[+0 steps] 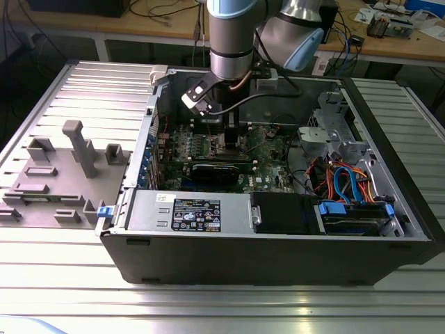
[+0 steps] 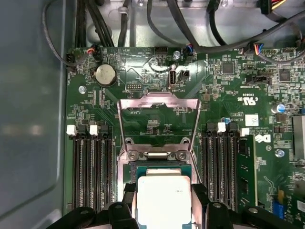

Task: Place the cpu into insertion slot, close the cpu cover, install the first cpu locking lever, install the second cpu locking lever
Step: 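Place the cpu into insertion slot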

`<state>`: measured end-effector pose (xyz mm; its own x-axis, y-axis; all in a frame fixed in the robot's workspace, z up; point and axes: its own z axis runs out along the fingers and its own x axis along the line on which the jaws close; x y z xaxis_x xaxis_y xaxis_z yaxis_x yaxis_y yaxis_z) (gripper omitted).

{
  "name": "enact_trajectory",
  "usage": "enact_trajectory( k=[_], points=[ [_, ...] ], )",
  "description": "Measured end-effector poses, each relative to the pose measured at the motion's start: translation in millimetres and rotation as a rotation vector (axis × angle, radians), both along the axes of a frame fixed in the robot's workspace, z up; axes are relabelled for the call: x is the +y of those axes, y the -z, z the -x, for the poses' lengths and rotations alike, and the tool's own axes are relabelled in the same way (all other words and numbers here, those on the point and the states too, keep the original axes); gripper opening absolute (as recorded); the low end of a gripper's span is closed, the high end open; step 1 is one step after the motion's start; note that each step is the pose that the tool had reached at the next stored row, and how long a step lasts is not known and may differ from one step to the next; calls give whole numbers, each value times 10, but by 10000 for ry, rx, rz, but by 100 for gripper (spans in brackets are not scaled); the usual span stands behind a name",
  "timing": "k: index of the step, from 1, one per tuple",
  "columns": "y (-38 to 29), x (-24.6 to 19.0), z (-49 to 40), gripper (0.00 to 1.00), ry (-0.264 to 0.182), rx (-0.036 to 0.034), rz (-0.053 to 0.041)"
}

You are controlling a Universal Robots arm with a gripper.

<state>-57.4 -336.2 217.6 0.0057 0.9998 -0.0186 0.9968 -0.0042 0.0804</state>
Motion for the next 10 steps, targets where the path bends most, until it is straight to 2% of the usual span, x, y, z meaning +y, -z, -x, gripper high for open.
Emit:
enact_trajectory(
  k=[4,10],
  points=[
    [72,1,16,54,0,-1,-1],
    [132,1,20,54,1,0,-1]
  ],
)
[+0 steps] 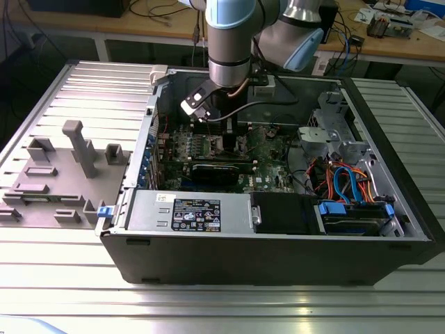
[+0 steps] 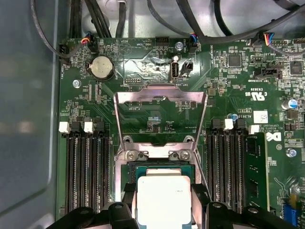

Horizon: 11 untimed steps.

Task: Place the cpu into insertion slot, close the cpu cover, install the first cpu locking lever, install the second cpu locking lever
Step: 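Place the cpu into insertion slot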

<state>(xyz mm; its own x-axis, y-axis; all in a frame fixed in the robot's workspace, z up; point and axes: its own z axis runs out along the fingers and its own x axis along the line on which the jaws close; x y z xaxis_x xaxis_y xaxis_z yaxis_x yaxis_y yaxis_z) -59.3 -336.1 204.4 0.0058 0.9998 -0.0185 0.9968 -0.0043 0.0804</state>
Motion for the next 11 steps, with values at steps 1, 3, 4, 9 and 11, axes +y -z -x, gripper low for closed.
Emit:
enact_trajectory(
  k=[1,3,4,9,11],
  points=[
    [9,0,0,54,-6,-1,0],
    [20,2,1,54,-9,0,0],
    [22,4,1,54,-9,1,2],
    [44,30,2,54,-10,-1,0],
    [53,37,2,54,-11,1,2]
  ],
)
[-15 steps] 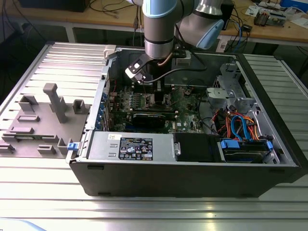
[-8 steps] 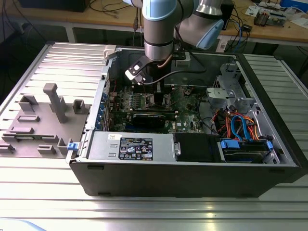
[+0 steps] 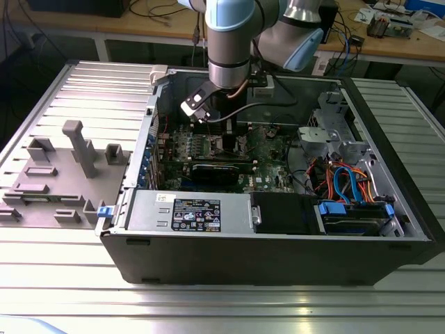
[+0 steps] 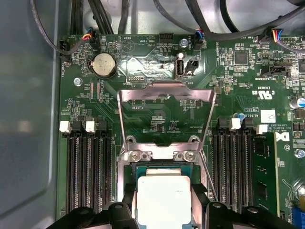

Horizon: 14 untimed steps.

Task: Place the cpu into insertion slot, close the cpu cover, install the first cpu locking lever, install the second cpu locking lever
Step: 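Place the cpu into insertion slot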

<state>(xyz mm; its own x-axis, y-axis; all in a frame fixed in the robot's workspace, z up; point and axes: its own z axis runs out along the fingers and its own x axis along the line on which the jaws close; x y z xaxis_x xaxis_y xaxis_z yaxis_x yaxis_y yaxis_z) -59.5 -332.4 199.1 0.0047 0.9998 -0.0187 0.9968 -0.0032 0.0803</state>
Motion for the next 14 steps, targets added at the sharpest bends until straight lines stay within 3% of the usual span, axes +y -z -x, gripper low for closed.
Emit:
enact_trajectory(
  k=[14],
  points=[
    [30,7,4,55,1,-9,-10]
  ],
)
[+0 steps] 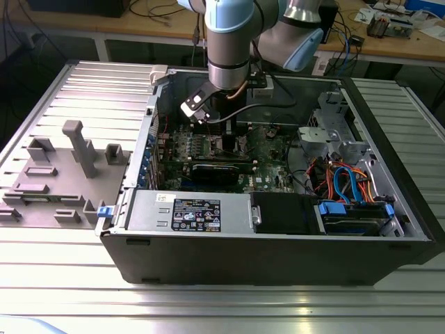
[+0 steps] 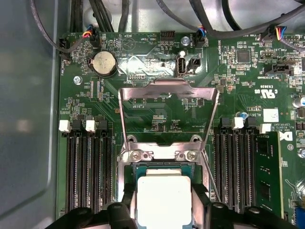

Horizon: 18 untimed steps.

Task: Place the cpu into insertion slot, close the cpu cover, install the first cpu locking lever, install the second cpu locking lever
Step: 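Place the cpu into insertion slot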

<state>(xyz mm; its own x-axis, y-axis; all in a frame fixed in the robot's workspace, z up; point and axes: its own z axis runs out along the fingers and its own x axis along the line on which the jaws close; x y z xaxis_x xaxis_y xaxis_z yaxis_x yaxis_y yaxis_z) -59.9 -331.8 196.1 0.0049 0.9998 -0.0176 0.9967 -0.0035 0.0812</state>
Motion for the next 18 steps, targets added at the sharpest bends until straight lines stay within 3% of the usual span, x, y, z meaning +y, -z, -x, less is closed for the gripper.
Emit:
enact_trajectory(
  k=[1,11,15,16,18],
  points=[
    [-1,-1,0,62,-2,2,4],
    [-50,-2,0,62,87,14,6],
    [-118,-2,0,62,91,49,7],
    [-133,-2,0,60,91,55,7],
    [-164,-2,0,47,91,77,7]
  ],
)
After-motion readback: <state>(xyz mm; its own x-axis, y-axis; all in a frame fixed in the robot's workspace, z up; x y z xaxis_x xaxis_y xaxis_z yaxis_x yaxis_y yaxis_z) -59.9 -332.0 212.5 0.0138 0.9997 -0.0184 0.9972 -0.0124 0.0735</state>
